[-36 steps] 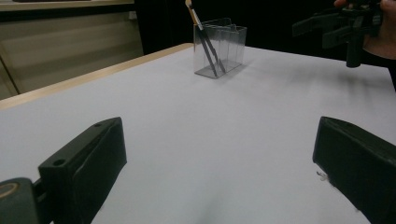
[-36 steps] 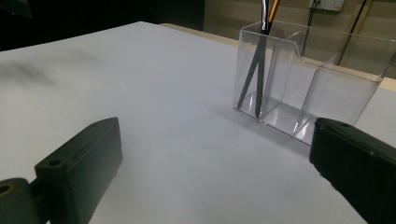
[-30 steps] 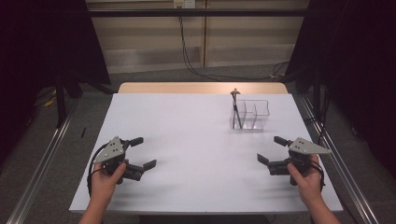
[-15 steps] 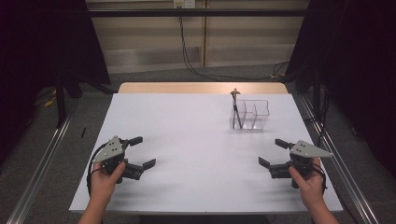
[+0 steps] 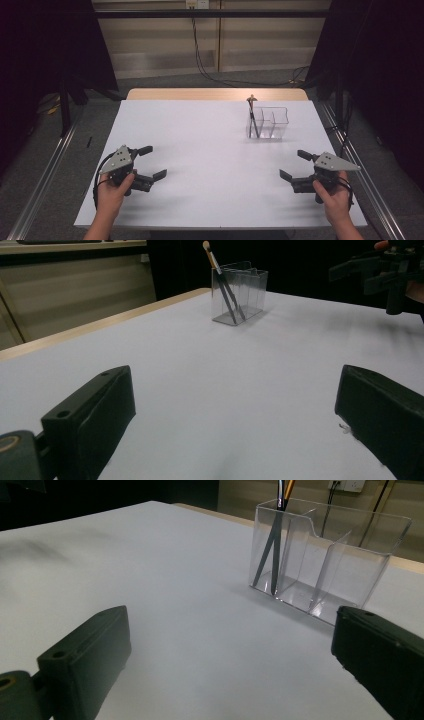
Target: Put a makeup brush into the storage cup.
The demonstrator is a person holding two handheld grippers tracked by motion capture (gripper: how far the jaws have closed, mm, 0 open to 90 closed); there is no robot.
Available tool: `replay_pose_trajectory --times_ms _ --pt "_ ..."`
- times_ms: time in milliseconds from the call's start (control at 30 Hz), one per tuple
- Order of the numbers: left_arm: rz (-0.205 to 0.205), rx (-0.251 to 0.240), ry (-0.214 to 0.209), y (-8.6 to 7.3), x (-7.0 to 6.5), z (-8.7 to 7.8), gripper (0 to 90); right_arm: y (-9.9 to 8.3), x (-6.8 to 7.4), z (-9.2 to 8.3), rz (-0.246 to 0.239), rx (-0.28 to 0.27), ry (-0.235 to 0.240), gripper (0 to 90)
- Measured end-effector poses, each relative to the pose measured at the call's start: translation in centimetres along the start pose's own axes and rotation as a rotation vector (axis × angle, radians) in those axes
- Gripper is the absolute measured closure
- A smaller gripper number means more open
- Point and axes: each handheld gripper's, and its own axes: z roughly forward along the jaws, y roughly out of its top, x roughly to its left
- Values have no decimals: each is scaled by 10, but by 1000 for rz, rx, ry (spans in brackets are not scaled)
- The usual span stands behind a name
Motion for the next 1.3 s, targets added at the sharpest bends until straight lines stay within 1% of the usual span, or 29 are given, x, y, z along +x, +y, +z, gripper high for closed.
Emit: replay_pose_trajectory --times_ms 167,233,700,1300 --pt "2 2 1 0 1 0 27 0 1 -1 -10 -1 3 20" --pt "3 2 2 0 1 1 28 0 2 -2 -18 4 -3 19" --pt "-7 -1 2 0 2 2 28 0 1 -5 -15 0 3 19" --pt "-2 4 4 -1 3 2 27 -1 1 -5 -18 7 3 19"
